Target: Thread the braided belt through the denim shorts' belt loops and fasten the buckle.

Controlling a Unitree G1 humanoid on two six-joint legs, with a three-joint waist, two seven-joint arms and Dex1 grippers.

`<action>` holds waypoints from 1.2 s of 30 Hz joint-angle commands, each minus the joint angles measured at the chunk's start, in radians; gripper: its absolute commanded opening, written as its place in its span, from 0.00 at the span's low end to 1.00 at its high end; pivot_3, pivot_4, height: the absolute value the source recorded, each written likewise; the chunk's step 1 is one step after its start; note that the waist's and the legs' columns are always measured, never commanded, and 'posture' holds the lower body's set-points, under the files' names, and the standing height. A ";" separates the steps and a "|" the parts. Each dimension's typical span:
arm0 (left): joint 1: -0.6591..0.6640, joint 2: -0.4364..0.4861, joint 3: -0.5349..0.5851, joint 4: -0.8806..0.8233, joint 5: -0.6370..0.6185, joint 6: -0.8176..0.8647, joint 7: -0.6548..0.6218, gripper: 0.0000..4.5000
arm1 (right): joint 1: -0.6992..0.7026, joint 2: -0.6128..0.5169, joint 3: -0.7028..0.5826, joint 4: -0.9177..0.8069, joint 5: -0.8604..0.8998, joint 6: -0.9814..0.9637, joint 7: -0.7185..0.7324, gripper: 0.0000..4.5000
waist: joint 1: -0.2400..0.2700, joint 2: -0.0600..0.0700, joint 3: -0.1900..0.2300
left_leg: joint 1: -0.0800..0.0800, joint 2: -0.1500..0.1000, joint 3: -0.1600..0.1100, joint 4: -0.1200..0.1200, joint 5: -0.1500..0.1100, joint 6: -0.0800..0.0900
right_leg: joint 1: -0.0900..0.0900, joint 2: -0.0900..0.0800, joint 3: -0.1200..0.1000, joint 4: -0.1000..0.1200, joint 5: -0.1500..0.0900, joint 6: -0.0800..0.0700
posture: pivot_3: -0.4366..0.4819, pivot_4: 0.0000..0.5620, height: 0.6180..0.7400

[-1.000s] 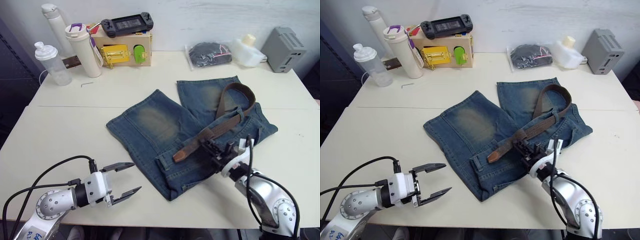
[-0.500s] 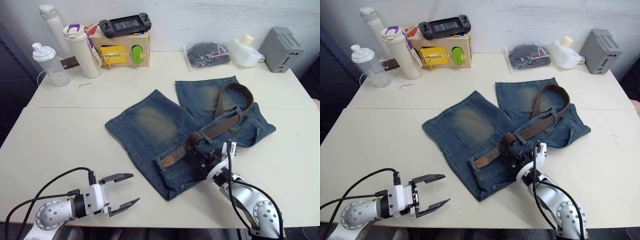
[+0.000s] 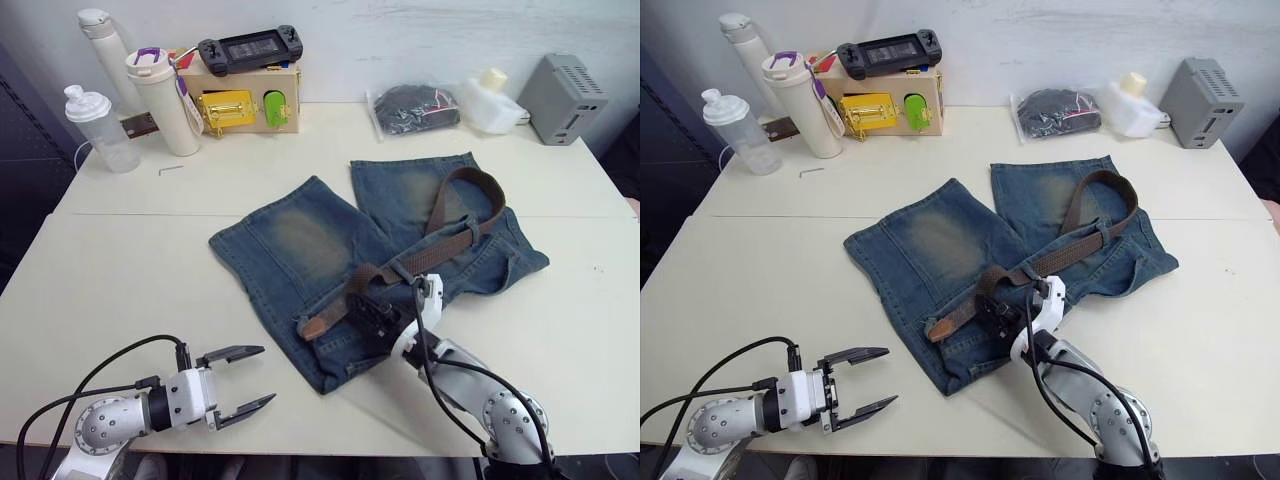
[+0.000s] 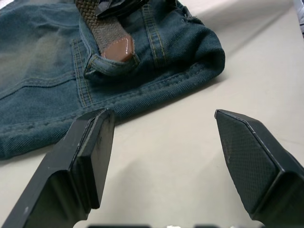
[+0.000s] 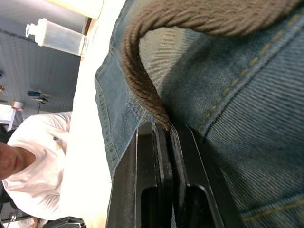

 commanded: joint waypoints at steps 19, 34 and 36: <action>-0.026 0.013 0.020 -0.166 -0.007 0.148 0.008 0.82 | 0.023 -0.037 -0.101 -0.150 0.127 -0.016 -0.040 0.00 | 0.003 0.000 0.000 | -0.001 0.000 0.000 0.000 0.000 0.000 | 0.000 0.000 0.000 0.000 0.000 0.000 | 0.48 0.27 1.00; -0.036 0.014 0.025 -0.166 -0.003 0.150 -0.004 0.82 | -0.103 -0.103 -0.054 -0.161 0.204 -0.085 -0.245 0.00 | 0.002 0.000 0.000 | -0.001 0.000 0.000 0.000 0.000 0.000 | 0.001 0.000 0.000 -0.002 0.000 0.000 | 0.48 0.27 1.00; -0.037 0.013 0.026 -0.166 -0.002 0.150 -0.004 0.82 | -0.096 -0.103 -0.020 -0.166 0.133 -0.080 -0.204 0.00 | 0.003 0.000 0.000 | -0.001 0.000 0.000 0.000 0.000 0.000 | 0.001 0.000 0.000 -0.002 0.000 0.000 | 0.48 0.27 1.00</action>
